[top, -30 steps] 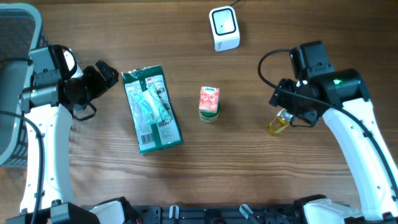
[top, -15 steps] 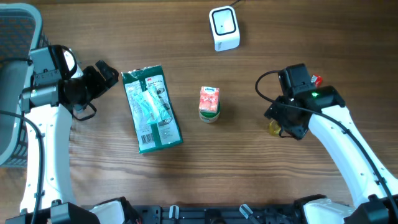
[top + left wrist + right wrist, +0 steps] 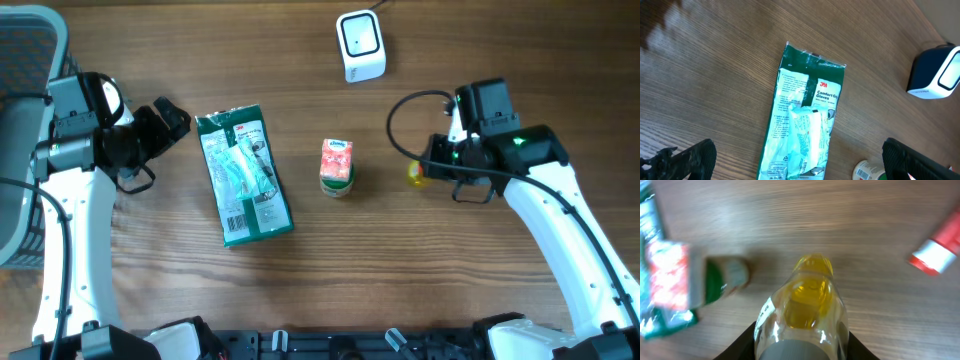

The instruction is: Scan the item barcode

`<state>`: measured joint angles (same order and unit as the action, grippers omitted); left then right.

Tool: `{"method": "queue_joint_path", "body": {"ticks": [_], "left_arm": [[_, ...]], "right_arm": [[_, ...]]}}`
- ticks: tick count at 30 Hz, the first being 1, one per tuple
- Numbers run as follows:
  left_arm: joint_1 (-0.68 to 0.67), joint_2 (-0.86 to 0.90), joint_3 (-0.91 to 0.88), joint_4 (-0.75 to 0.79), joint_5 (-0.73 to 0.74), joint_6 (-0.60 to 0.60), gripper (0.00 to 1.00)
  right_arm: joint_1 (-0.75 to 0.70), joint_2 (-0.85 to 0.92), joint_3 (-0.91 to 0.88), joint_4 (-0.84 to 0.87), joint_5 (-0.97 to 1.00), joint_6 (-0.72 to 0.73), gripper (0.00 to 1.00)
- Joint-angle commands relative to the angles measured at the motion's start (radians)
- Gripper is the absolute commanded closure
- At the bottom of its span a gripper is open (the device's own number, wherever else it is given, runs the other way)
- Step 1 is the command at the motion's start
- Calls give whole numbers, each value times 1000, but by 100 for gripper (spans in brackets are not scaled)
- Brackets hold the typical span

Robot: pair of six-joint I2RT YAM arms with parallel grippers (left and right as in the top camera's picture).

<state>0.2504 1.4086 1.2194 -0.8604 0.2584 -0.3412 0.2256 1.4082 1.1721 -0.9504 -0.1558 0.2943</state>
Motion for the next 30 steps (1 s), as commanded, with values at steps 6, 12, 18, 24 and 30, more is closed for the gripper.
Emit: {"method": "queue_joint_path", "body": {"ticks": [6,12,18,24,30], "left_arm": [[-3,-5,8,3,-6,20,0],[-3,-5,8,3,-6,20,0],[-3,-5,8,3,-6,20,0],[-3,-5,8,3,-6,20,0],[-3,-5,8,3,-6,20,0]], "right_arm": [[-1,45,-45,24,33,-288,61],[-1,107,-49,24,84,-242,30],[0,106,52,-2,75,-125,5],[41,107,77,-87,92,16,18],[58,107,-18,-17,189,20,20]]}}
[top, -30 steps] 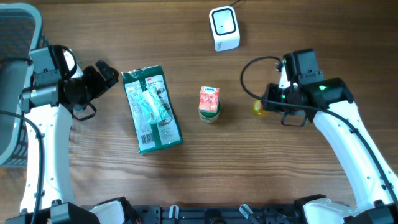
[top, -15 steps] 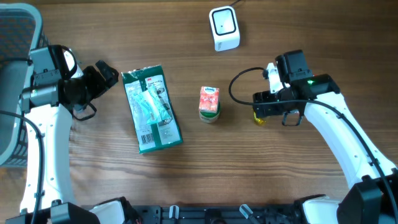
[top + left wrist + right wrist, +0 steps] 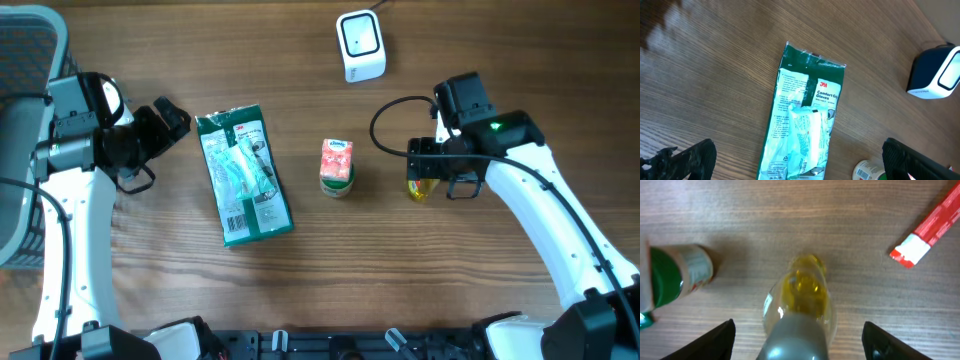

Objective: Scan the item barcode
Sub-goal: 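Lift the oil bottle and hold it at the scanner window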

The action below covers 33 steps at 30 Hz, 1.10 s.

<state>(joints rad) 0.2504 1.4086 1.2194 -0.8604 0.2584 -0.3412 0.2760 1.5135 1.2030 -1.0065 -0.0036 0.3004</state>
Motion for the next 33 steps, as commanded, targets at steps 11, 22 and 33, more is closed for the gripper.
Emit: {"method": "queue_joint_path", "body": {"ticks": [11,22,33], "left_arm": [[-3,-5,8,3,-6,20,0],[-3,-5,8,3,-6,20,0],[-3,-5,8,3,-6,20,0]], "right_arm": [[55,2,-66,99,50,-13,25],[77,30,-66,101,164,-13,29],[77,89,-26,92,160,-9,46]]}}
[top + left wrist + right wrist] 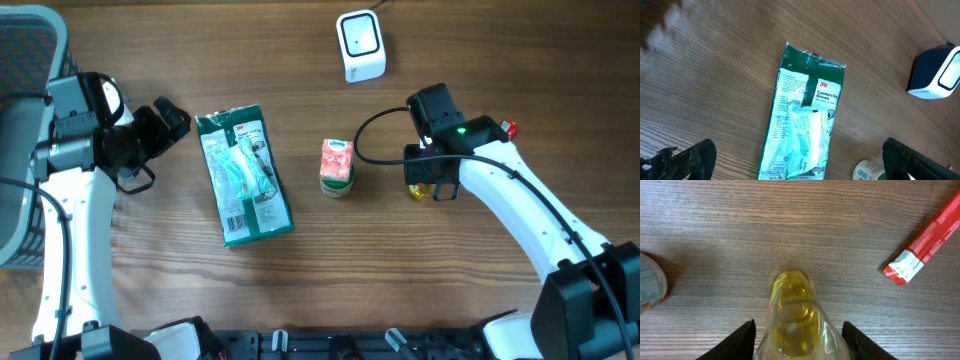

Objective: Scan the item barcode
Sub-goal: 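Lift the oil bottle and hold it at the scanner window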

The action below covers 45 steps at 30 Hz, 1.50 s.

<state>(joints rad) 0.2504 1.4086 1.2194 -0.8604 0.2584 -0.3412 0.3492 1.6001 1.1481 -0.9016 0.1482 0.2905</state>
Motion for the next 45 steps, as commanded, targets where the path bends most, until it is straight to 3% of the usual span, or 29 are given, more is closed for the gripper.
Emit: {"method": "queue_joint_path", "body": {"ticks": [1,9,23,30,36,42,45], "left_arm": [[-3,-5,8,3,-6,20,0],[-3,-5,8,3,-6,20,0],[-3,-5,8,3,-6,20,0],[-3,-5,8,3,-6,20,0],[-3,-5,8,3,-6,20,0],[-3,-5,8,3,-6,20,0],[-3,-5,8,3,-6,20,0]], "right_arm": [[4,-14,31,-14,9,1,46],[4,-30,39,-6,8,1,40],[4,-29,41,-48,-14,9,42],[4,-30,47,-50,-14,8,60],[-28,-119,207,-71,-138,-3,96],[-35,-313,273,37,-225,-8,96],[-35,-354,278,180,-359,-161,96]]}}
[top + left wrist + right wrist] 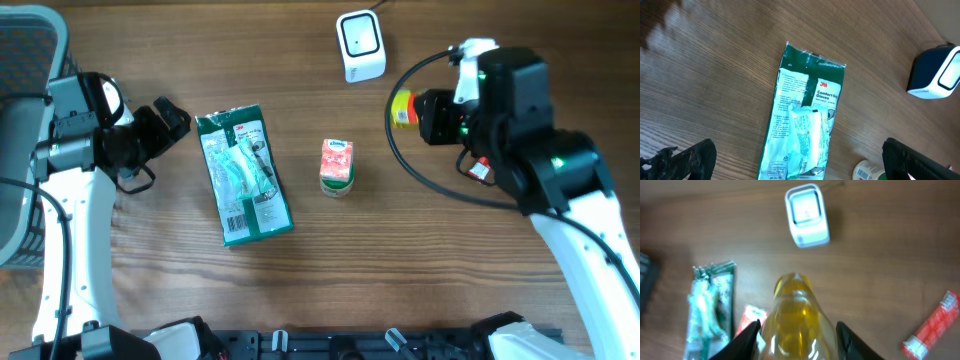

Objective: Scan the item barcode
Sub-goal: 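Lift the oil bottle and hold it at the scanner window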

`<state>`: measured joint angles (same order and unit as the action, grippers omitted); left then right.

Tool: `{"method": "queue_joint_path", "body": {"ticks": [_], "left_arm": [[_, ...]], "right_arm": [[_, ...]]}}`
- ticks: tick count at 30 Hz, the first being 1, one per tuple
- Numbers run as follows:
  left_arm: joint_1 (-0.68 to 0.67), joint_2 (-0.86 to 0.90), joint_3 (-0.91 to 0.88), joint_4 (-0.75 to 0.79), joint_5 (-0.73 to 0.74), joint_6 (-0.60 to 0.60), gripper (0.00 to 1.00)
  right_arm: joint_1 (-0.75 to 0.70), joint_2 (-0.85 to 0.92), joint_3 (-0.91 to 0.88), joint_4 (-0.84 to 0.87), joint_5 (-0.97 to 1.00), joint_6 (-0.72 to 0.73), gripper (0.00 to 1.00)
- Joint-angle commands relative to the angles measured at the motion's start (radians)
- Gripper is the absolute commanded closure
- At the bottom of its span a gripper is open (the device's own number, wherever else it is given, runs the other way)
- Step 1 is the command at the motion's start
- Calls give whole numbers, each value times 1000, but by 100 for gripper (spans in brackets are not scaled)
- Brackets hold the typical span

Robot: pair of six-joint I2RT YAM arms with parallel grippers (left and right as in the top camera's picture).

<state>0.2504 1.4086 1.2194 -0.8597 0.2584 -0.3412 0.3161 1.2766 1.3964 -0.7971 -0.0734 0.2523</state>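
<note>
My right gripper (796, 342) is shut on a clear bottle of yellow liquid (797, 315) and holds it high above the table. In the overhead view the bottle's yellow end (403, 108) sticks out to the left of the right gripper (428, 116). The white barcode scanner (360, 45) stands at the back of the table, also seen in the right wrist view as the scanner (807, 215) ahead of the bottle. My left gripper (160, 125) is open at the far left, empty, its fingers (687, 159) low in its own view.
A green pack of gloves (245, 178) lies left of centre. A small green-lidded tub with a red and white packet (337, 166) stands in the middle. A red stick pack (932, 325) lies to the right. A grey mesh chair (25, 60) is at the left edge.
My right gripper was low at the table, closed in round the standing bottle. Now it is raised with the bottle in it, further back and nearer the scanner. The left arm is unchanged.
At first my right gripper had the bottle between its fingers near the table. Then its fingers stood wide apart around the bottle standing on the wood. Then they were close on it again, and now the bottle is held up towards the scanner.
</note>
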Motion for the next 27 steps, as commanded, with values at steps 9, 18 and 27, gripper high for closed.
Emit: {"method": "queue_joint_path", "body": {"ticks": [9,18,27], "left_arm": [[-3,-5,8,2,-6,20,0],[-3,-5,8,2,-6,20,0],[-3,-5,8,2,-6,20,0]], "right_arm": [[21,389,256,307,26,-533,96],[165,730,255,834,601,-1057,96],[193,904,253,1074,705,-1190,96]]}}
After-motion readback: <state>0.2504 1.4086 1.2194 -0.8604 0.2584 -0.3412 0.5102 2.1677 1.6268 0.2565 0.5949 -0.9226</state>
